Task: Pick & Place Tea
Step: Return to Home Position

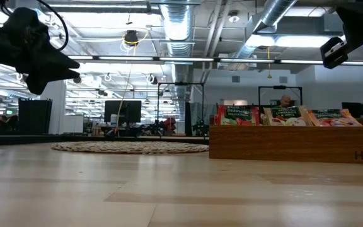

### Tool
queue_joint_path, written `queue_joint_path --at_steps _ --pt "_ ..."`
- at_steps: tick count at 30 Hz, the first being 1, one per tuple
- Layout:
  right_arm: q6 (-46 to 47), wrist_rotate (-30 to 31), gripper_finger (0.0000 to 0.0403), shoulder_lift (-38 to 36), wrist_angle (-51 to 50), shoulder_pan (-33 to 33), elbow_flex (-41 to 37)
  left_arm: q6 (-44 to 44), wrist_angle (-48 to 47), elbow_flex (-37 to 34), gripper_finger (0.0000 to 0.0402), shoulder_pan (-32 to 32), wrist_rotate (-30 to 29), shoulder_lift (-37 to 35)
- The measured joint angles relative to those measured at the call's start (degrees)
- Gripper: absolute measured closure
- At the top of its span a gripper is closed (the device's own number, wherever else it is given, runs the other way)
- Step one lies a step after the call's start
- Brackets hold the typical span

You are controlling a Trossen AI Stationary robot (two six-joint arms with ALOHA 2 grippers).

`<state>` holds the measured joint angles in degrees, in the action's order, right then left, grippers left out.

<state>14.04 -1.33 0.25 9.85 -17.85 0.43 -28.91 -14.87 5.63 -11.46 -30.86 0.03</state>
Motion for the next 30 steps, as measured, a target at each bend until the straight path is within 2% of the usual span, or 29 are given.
queue_joint_path --at_steps 30 --pt "0.0 -0.1 0.0403 0.0 -0.3 0.0 -0.1 -0.2 -0.4 -0.1 0.0269 0.0 0.2 0.0"
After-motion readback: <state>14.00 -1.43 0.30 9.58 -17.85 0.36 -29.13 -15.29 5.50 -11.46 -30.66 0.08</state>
